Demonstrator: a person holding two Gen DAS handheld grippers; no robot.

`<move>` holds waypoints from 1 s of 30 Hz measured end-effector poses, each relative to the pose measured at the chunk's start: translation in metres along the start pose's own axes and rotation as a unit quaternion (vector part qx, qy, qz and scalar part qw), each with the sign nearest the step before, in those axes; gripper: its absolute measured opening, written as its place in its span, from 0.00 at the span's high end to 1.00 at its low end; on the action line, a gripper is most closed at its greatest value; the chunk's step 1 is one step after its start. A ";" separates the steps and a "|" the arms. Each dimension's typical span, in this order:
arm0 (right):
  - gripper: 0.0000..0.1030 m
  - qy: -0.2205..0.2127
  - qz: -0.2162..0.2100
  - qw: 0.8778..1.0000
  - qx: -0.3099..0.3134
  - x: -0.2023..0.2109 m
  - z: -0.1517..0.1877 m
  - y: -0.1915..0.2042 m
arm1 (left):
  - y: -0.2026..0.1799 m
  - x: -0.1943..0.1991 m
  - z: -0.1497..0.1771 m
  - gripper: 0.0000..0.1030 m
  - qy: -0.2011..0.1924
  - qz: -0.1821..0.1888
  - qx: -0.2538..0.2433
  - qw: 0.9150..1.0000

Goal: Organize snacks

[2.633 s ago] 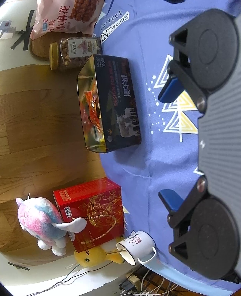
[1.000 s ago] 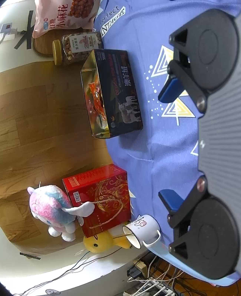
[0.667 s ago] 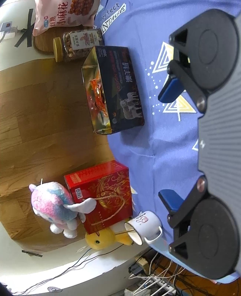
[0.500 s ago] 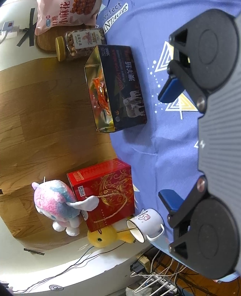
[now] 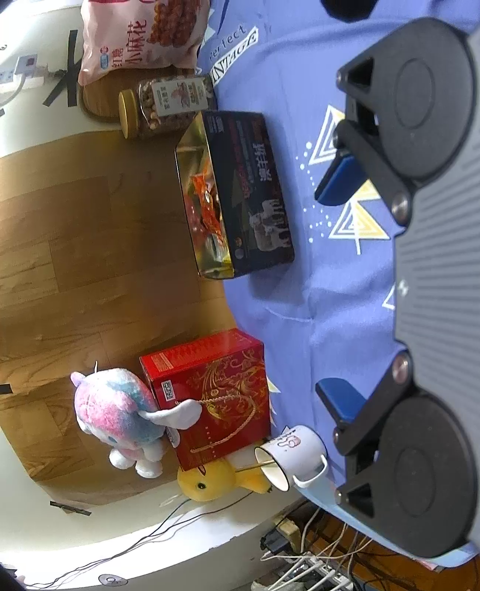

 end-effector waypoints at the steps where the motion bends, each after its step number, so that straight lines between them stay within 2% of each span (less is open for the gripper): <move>1: 0.05 0.000 0.000 1.000 0.000 0.000 0.000 0.000 | 0.000 0.001 0.000 0.00 0.000 0.003 0.001 1.000; 18: 0.05 -0.016 0.004 1.000 0.003 0.009 0.000 -0.001 | -0.009 0.008 -0.005 0.00 -0.004 0.025 0.002 1.000; 30: 0.05 -0.028 0.014 0.999 0.023 0.010 0.001 0.000 | -0.014 -0.016 -0.003 0.00 0.027 0.050 0.013 0.998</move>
Point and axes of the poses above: each gripper's, at about its wrist camera, not at the fingertips, and x roughly against the way its jaws point, y to its left, z to its underside, the point moved 1 cm from there along -x, roughly the way its jaws point, and after that the axes turned 6 degrees about -y, right-handed, at the moved point
